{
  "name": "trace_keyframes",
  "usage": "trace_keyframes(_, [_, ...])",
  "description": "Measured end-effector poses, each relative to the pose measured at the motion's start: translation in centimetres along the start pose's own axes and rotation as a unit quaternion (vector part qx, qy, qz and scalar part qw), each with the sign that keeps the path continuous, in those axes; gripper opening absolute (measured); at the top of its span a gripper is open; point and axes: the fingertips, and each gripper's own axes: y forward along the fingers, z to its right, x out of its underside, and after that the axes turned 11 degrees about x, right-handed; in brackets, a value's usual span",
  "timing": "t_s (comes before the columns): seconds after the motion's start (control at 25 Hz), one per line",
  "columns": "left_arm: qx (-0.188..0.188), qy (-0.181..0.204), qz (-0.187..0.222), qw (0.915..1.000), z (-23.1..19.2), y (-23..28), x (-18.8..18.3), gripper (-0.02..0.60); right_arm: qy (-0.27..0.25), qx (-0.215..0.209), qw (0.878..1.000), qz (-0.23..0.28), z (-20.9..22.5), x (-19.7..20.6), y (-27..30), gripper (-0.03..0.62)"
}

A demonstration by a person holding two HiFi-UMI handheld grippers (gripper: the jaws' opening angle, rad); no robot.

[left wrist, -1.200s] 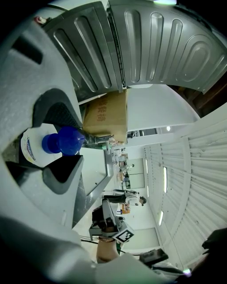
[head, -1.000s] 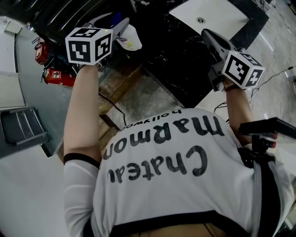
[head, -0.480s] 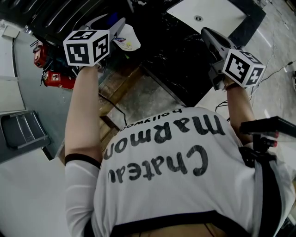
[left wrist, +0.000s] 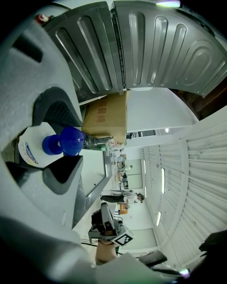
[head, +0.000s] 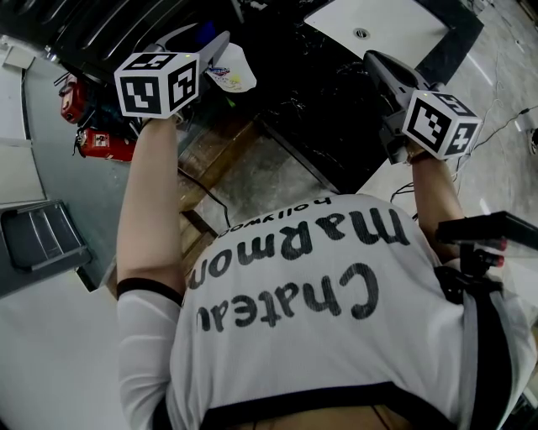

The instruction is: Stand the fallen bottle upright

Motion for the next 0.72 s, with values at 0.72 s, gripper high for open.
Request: trace_keyframes(0.72, [0.015,0.001,0.015,0.9998,-0.43,0.91,-0.59,0.247,-0.011,0.008,1.000,0.006,0.33,-0.54,0.70,0.015])
